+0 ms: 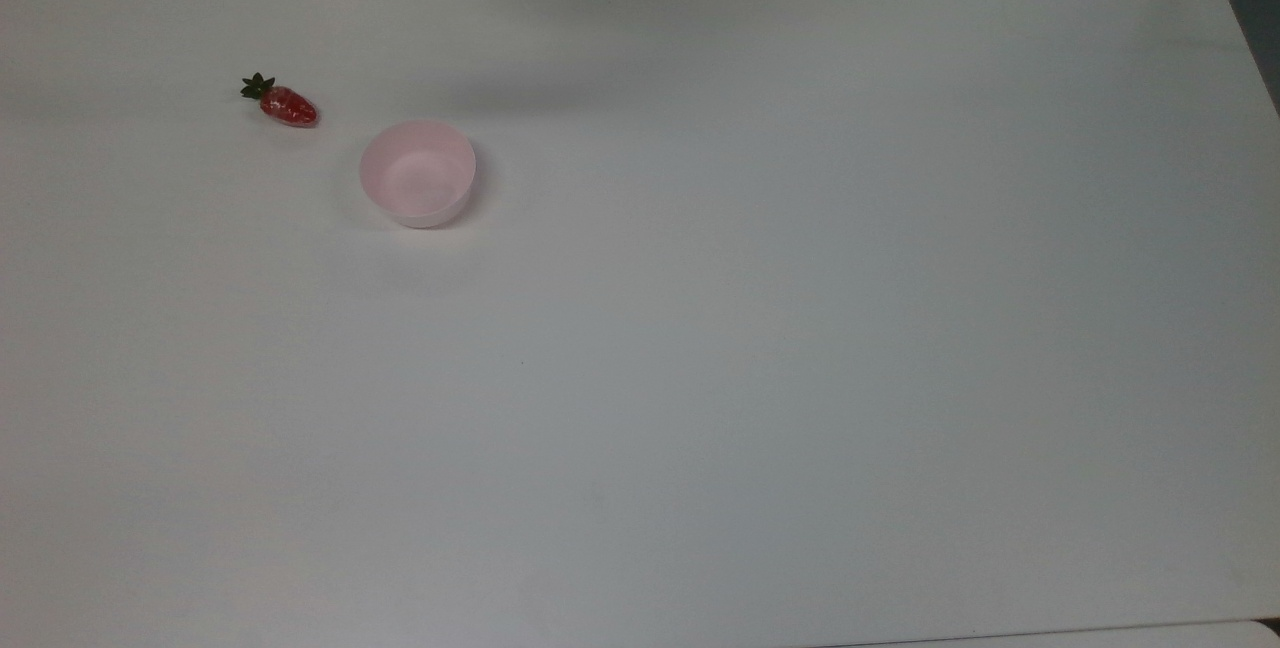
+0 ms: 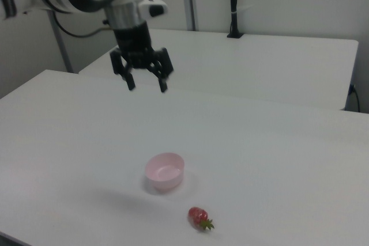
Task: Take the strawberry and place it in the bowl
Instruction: 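Move the open gripper over the red strawberry and lower it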
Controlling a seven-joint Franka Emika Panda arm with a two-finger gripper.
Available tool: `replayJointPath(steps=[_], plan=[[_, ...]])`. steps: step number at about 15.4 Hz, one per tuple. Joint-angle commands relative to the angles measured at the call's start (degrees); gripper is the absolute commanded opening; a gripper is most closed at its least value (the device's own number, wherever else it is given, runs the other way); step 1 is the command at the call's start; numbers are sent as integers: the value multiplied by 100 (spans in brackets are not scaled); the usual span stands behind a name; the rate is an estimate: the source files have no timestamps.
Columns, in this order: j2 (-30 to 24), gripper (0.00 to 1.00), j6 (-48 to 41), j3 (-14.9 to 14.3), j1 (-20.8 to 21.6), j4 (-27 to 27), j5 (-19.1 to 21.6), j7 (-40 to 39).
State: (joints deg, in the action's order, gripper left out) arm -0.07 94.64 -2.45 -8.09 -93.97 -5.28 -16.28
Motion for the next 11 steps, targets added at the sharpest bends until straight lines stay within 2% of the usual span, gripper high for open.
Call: replayJointPath(steps=[1, 3, 5, 7, 9, 11], plan=[[226, 99, 212, -1, -473, -498, -498, -191], [279, 100, 456, -1, -833, -902, -596, -191], [279, 100, 1385, -1, -1010, -1604, -736, -252], [367, 100, 2134, -1, -1037, -2054, -1148, -751], [630, 100, 2391, -1, -1116, -2117, -1264, -1375], [876, 100, 2453, -1, -1151, -2117, -1369, -2357]])
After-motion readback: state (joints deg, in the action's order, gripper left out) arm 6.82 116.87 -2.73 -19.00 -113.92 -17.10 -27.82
